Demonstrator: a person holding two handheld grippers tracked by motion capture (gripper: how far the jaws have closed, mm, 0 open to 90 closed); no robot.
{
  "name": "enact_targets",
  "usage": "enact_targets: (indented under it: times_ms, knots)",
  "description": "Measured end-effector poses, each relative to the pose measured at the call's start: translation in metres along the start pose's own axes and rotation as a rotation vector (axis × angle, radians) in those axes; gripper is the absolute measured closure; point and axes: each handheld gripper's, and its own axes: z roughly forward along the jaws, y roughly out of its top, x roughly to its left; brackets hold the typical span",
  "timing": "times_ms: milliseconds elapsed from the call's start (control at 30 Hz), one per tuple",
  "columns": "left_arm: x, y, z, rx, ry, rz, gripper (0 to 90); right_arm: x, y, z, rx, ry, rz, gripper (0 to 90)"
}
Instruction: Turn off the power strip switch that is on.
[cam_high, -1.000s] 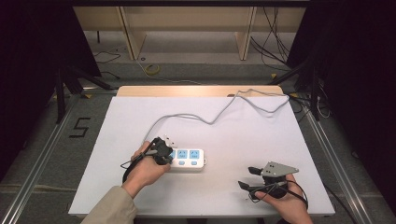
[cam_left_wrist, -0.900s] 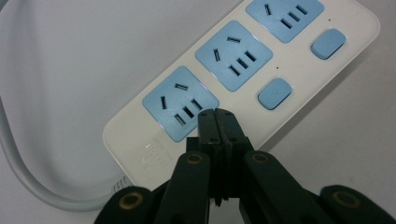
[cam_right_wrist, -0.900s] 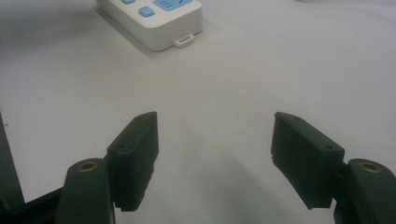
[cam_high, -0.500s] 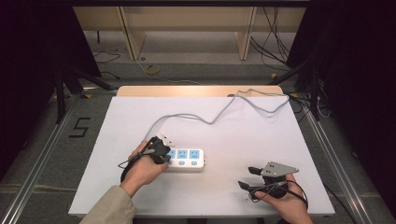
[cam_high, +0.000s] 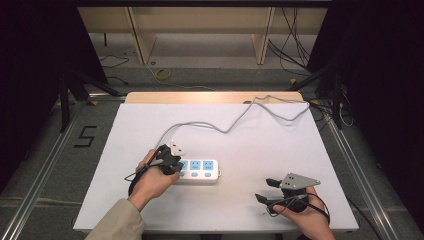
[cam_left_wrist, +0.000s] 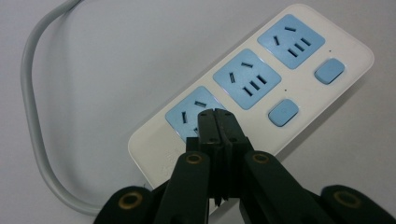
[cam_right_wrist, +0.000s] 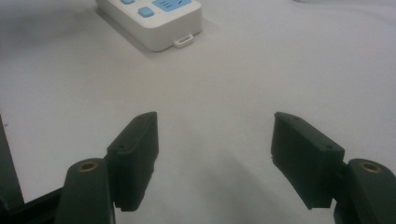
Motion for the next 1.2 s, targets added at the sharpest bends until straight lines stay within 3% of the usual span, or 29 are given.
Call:
enact_targets:
  times_ms: [600,733,967,1100,1200]
  knots:
    - [0.009,-0.005,-0.010,-0.095,0.023,-0.020,89.6,0.000,0.000,0.000,-0.002,-0.002,0.001,33.0]
    - [0.010,-0.006,-0.013,-0.136,0.030,-0.022,89.6,0.000,0.000,-0.001,-0.002,-0.002,0.000,33.0]
    - [0.014,-0.010,-0.019,-0.178,0.018,-0.046,89.5,0.000,0.000,-0.001,-0.001,-0.002,0.002,33.0]
    - [0.015,-0.014,-0.022,-0.219,-0.010,-0.065,87.9,0.000,0.000,-0.001,-0.001,-0.002,0.001,33.0]
    - [0.016,-0.016,-0.024,-0.224,-0.001,-0.063,88.5,0.000,0.000,-0.001,-0.001,-0.002,0.001,33.0]
